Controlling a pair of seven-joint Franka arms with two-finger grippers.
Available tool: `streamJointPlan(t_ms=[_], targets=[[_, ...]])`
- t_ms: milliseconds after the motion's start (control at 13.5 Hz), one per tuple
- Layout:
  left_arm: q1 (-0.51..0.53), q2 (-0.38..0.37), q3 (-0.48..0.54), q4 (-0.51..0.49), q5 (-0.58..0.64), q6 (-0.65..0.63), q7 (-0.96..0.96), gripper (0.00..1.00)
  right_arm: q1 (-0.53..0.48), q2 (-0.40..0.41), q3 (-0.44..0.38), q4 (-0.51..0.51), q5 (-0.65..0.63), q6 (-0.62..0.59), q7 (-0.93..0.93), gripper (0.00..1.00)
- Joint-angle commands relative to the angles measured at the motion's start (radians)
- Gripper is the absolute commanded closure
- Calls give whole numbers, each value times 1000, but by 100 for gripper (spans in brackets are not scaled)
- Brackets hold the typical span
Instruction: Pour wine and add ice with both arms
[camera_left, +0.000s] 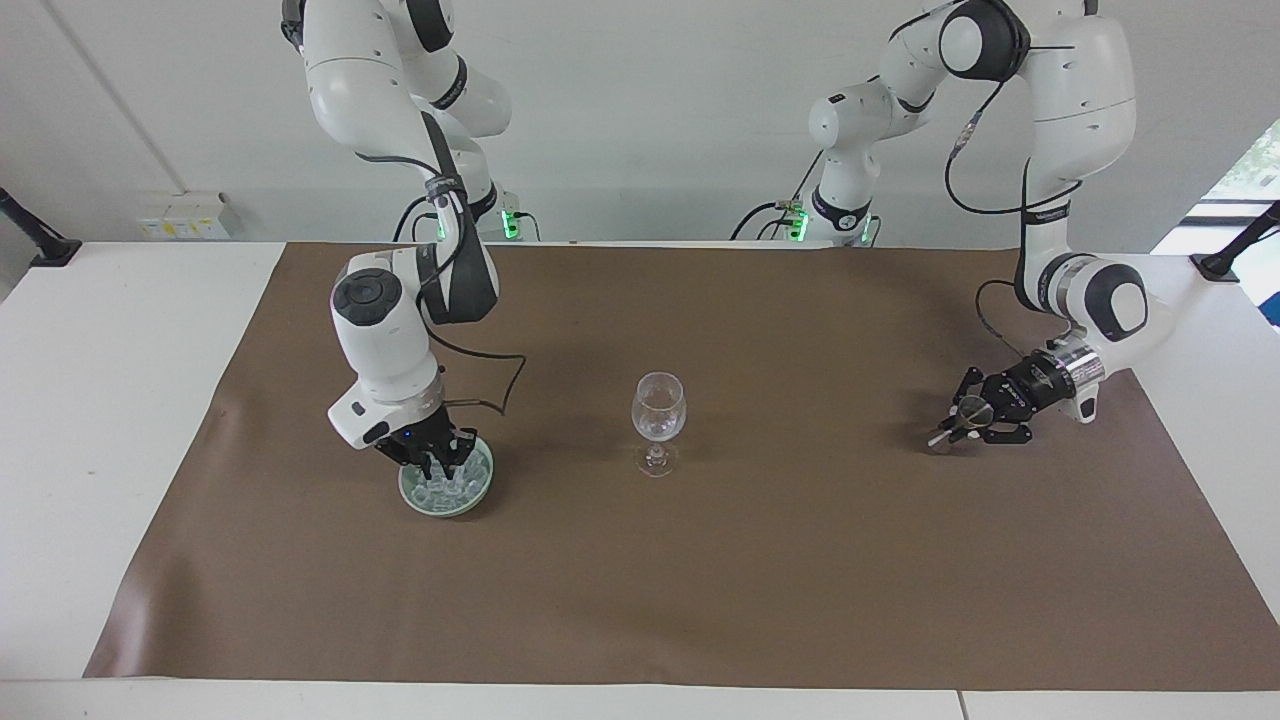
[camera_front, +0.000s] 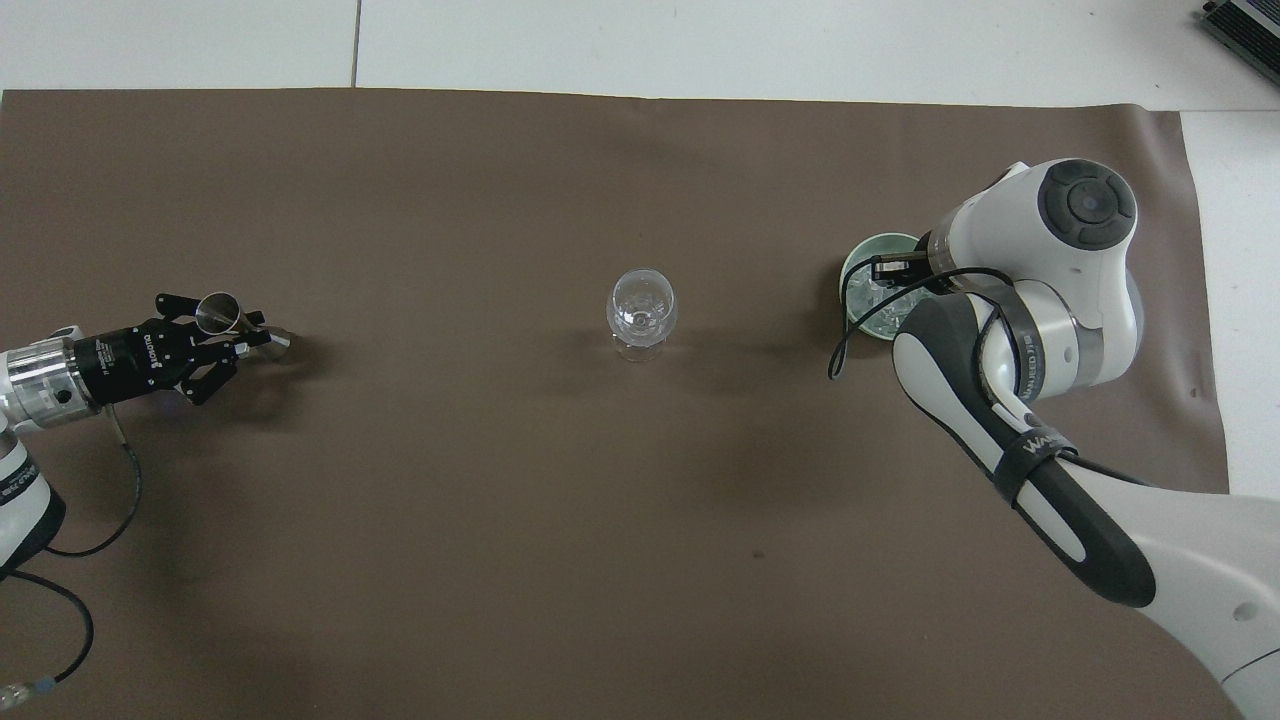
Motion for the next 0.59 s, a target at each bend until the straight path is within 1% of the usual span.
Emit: streamJointPlan(t_ms=[0,74,149,223,371,520], targets=[[-2,-6,3,-18,-29,-6,23,100,1,6,10,62,-33,-78,18,86],[-3,-5,3,-18,-30,5,30,100,6,-13,10,76,-21,-117,27,90],[-5,-3,3,-15,-41,20,39,100,11,-36,22,85,-14,-148,30,96],[-6,-3,3,-15,-47,24,41,100,11,-51,45,91,4,-170,38,100],[-6,-2,1,-13,-49,25,41,100,11,-63,74,128,56,-187,84,100],[-8,-2,1,-15,-52,33,41,100,11,-65,131,169,61,-198,107,100]])
